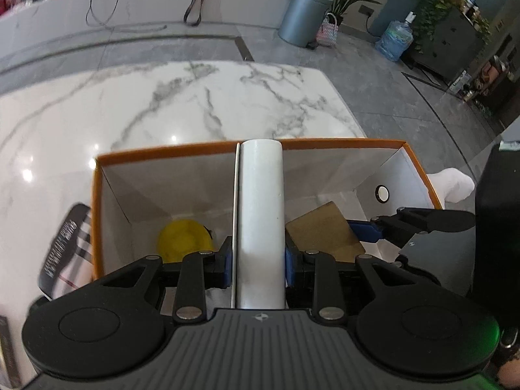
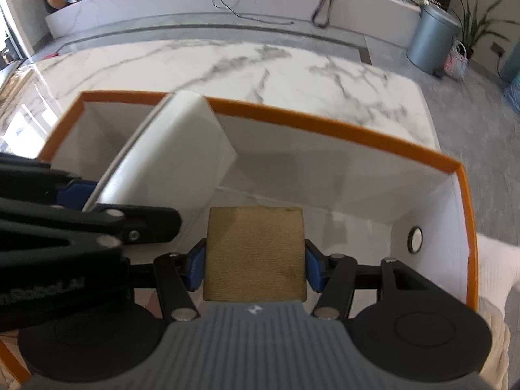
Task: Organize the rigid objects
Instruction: 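Carry the brown cube and white box into the orange box and release both, then move both tools back over the navy spray can and book-cover card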
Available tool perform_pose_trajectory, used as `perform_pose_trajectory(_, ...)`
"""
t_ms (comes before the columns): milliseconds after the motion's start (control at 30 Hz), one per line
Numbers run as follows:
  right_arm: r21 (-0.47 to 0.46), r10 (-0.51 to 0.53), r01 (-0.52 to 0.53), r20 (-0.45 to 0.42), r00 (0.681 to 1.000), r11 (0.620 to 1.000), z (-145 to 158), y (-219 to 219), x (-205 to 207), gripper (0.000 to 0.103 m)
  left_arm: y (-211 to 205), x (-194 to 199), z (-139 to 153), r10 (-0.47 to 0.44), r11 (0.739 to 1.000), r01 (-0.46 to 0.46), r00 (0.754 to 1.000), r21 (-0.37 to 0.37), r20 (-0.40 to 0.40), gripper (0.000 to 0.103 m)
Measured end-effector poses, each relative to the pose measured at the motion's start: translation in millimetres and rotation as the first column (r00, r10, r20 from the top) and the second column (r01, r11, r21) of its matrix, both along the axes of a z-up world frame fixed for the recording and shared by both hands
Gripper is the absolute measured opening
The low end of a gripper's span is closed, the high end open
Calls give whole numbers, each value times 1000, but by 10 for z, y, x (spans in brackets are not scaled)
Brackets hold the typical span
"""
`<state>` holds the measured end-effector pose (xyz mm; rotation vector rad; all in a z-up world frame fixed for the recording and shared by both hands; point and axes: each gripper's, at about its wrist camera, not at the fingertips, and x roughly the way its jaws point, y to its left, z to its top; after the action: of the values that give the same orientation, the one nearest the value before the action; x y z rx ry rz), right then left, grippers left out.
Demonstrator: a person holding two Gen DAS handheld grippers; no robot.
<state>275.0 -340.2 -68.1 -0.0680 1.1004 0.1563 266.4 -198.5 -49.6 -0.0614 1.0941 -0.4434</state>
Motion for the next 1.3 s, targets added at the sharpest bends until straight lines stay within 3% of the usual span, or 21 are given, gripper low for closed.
perform_pose_trajectory(400, 19, -29, 29, -1, 1000, 999, -5, -87, -78, 61, -80, 51, -104, -15, 1000, 15, 999, -2, -40, 33)
perform_pose_trajectory(733, 26, -54, 53, 45, 998, 998, 80, -131, -212, 68, -111, 3, -52, -25, 999, 26, 999, 46, -27, 37)
perform_pose_trajectory(867, 18, -49, 48, 59, 997, 999, 91, -113, -246, 70, -86, -44, -12, -23, 997, 23, 1000, 70, -7, 44)
perform_pose_trajectory(1300, -16, -39, 41, 115, 993, 999, 153, -47, -330, 80, -50, -228, 172, -63, 991, 51, 993, 120, 100, 46)
